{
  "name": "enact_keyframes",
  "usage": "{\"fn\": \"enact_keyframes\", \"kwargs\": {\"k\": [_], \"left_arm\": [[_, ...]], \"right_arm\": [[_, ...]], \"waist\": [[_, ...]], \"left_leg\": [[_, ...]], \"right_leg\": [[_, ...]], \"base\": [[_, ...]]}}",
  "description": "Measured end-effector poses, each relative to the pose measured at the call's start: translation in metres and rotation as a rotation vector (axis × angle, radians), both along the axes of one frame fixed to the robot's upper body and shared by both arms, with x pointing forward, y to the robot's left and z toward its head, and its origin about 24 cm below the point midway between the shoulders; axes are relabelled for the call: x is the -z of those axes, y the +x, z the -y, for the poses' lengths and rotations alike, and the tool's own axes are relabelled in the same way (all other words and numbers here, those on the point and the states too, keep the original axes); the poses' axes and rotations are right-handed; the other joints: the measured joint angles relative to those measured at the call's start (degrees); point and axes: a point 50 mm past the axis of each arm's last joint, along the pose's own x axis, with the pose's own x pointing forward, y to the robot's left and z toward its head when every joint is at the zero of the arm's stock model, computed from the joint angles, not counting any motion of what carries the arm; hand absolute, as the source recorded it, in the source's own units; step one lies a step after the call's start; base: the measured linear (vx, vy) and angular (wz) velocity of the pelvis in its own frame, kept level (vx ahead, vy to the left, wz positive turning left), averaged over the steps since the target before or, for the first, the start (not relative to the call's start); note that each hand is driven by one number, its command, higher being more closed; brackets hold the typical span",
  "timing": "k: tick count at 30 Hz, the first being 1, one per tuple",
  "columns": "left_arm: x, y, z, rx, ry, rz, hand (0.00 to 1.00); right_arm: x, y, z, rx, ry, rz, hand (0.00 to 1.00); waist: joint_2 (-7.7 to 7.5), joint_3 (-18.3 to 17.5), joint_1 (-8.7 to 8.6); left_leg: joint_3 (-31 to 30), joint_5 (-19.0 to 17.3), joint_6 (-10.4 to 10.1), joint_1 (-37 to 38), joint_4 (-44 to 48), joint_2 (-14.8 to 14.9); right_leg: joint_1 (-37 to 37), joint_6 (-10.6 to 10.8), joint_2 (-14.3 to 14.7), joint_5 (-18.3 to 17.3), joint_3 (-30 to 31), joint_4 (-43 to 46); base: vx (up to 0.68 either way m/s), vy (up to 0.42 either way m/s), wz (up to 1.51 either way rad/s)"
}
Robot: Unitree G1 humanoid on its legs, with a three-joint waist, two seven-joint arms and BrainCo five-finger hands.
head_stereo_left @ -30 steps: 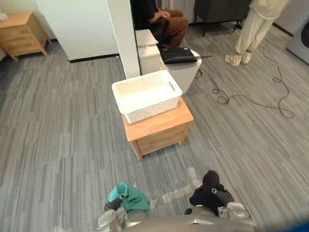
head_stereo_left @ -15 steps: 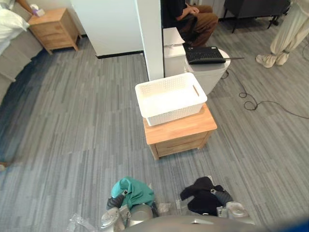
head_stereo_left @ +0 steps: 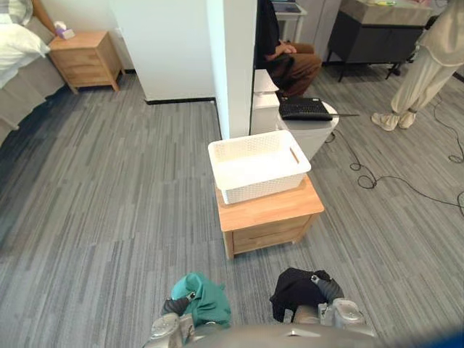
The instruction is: Tidy the bed and pick cloth on bed and put in laundry
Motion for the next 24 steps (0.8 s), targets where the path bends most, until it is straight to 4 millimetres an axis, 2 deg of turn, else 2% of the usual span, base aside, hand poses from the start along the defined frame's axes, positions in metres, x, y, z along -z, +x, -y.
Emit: {"fn": "enact_keyframes", "kwargs": {"k": [1,2,3,4,5,6,7,9,10,11,12,13,15,16,17,18,19,20,22,24], "left_arm": [[0.0,0.0,0.001,-0.007,-0.005,-0.001,1.0],[0.0,0.0,0.001,-0.014,-0.007,0.0,1.0],[0.001,-0.002,0.003,-0.038,-0.017,0.001,1.0],[0.002,-0.003,0.006,-0.034,-0.018,-0.007,1.0],[0.002,-0.004,0.01,-0.032,-0.032,0.001,1.0],[0.003,-0.002,0.023,-0.006,-0.05,0.013,1.0],[0.003,0.0,0.028,-0.001,-0.058,0.022,1.0],[0.002,0.001,0.028,-0.006,-0.056,0.032,1.0],[0.002,0.001,0.025,-0.013,-0.048,0.035,1.0],[0.0,0.0,0.018,-0.021,-0.026,0.041,1.0],[-0.002,0.0,0.008,-0.048,0.001,0.054,1.0],[-0.004,0.003,0.005,-0.085,0.007,0.076,1.0],[-0.005,0.005,0.008,-0.115,0.01,0.113,1.0],[-0.005,0.004,0.01,-0.116,0.005,0.112,1.0],[-0.004,0.004,0.013,-0.11,-0.003,0.11,1.0],[-0.005,0.004,0.013,-0.108,-0.004,0.111,1.0],[-0.004,0.004,0.014,-0.102,-0.011,0.109,1.0],[-0.003,0.002,0.016,-0.097,-0.02,0.103,1.0],[-0.002,0.0,0.009,-0.071,-0.005,0.084,1.0],[-0.002,-0.002,0.006,-0.074,0.001,0.073,1.0]], "right_arm": [[0.0,0.0,0.0,0.008,0.007,-0.004,1.0],[0.0,0.0,-0.001,0.018,0.015,-0.004,1.0],[0.0,0.0,-0.002,0.023,0.025,-0.002,1.0],[0.0,0.0,0.0,0.015,0.02,0.001,1.0],[-0.001,0.0,0.003,0.009,0.012,0.001,1.0],[-0.003,0.003,0.009,0.016,0.003,0.016,1.0],[-0.004,0.003,0.013,0.021,0.0,0.017,1.0],[-0.003,0.001,0.01,0.023,0.011,0.01,1.0],[-0.001,-0.003,0.007,0.023,0.024,-0.002,1.0],[0.0,-0.005,0.003,0.022,0.037,-0.012,1.0],[0.002,-0.01,-0.002,0.012,0.047,-0.028,1.0],[0.003,-0.011,-0.004,0.0,0.049,-0.036,1.0],[0.003,-0.013,0.001,-0.013,0.029,-0.052,1.0],[0.003,-0.013,0.003,-0.02,0.021,-0.057,1.0],[0.003,-0.012,0.004,-0.044,0.003,-0.059,1.0],[0.003,-0.012,0.004,-0.05,0.0,-0.061,1.0],[0.002,-0.011,0.005,-0.053,-0.001,-0.058,1.0],[0.001,-0.008,0.008,-0.055,-0.008,-0.054,1.0],[0.006,-0.013,0.001,-0.058,0.014,-0.091,1.0],[0.008,-0.016,-0.003,-0.048,0.029,-0.106,1.0]], "waist": [[0.01,0.0,0.18],[-0.05,0.0,0.21],[-0.43,0.0,0.28],[0.14,0.3,0.26],[1.08,0.2,0.5],[3.34,0.3,0.26],[4.22,0.2,0.18],[3.96,-0.1,0.41],[2.99,-0.4,0.71],[1.78,-0.4,0.99],[0.33,-0.7,1.83],[0.06,-0.6,2.23],[1.68,-0.7,2.59],[2.17,-0.8,2.68],[2.94,-1.0,2.64],[2.95,-1.0,2.75],[3.3,-1.1,2.83],[3.85,-1.5,2.89],[1.19,-2.7,2.91],[0.3,-2.7,3.42]], "left_leg": [[0.0,-0.4,-1.0,0.3,0.3,0.7],[0.1,-0.8,-1.7,0.3,0.7,1.1],[0.3,-1.6,-3.3,0.8,1.3,1.5],[0.8,-1.4,-5.0,3.0,0.2,2.7],[1.9,-0.9,-5.4,3.7,-0.3,3.9],[2.6,-0.1,-6.1,4.8,-1.0,5.8],[3.1,0.6,-6.8,5.6,-1.4,6.9],[4.4,2.8,-7.5,6.7,-0.3,8.2],[5.0,3.2,-7.2,6.3,2.3,8.7],[4.9,2.8,-6.9,4.6,7.6,9.9],[3.8,2.0,-5.9,0.4,19.3,12.6],[2.0,1.6,-5.6,-4.2,30.2,15.7],[0.3,-1.5,-5.9,-9.9,42.8,19.9],[0.7,-2.5,-5.9,-10.4,43.1,19.9],[3.0,-3.8,-5.3,-11.1,39.8,18.6],[3.9,-3.8,-5.0,-11.2,36.3,17.4],[5.0,-2.2,-3.8,-11.7,26.5,13.8],[5.6,-2.1,-2.4,-11.5,22.2,12.5],[6.9,-0.3,-1.5,-8.6,13.5,7.0],[7.9,-0.2,-1.5,-7.1,11.1,5.2]], "right_leg": [[-0.1,-0.1,1.2,3.9,-0.5,-7.8],[-0.3,-0.2,1.5,6.2,-0.7,-11.3],[0.1,-0.1,1.6,11.9,-0.1,-14.8],[1.0,-1.0,3.1,14.0,-0.6,-13.3],[0.8,-1.7,3.9,12.3,-0.8,-12.3],[0.7,-2.3,5.5,9.5,-2.0,-10.2],[0.7,-2.7,6.2,7.5,-2.7,-8.3],[2.1,-3.1,6.7,3.0,-3.8,-5.8],[3.3,-3.1,6.6,2.1,-4.0,-6.1],[4.8,-3.1,6.5,1.6,-4.1,-7.0],[7.1,-3.2,6.6,1.4,-4.0,-8.9],[9.0,-3.5,7.1,1.5,-4.0,-10.7],[13.2,-4.3,8.2,1.4,-3.7,-13.2],[14.3,-4.2,8.2,1.3,-3.5,-13.7],[15.9,-3.3,7.7,1.2,-2.6,-14.4],[16.1,-2.6,7.3,1.1,-1.9,-14.4],[16.1,-1.0,6.8,1.2,-0.4,-14.0],[15.8,-0.3,6.8,1.2,0.3,-14.0],[13.6,0.4,4.7,1.8,3.2,-15.1],[14.5,0.5,3.7,1.9,4.3,-16.5]], "base": [[0.25,-0.203,-0.05],[0.27,-0.266,-0.07],[0.29,-0.279,-0.05],[0.24,-0.237,-0.07],[0.3,-0.196,-0.02],[0.23,-0.136,0.11],[0.33,-0.196,0.24],[0.26,-0.164,0.33],[0.21,-0.155,0.3],[0.23,-0.193,0.14],[0.24,-0.21,0.04],[0.24,-0.2,-0.09],[0.23,-0.065,-0.21],[0.3,0.076,-0.4],[0.25,0.119,-0.42],[0.3,0.191,-0.56],[0.22,0.164,-0.42],[0.31,0.188,-0.38],[0.28,0.151,-0.2],[0.23,0.091,-0.13]]}}
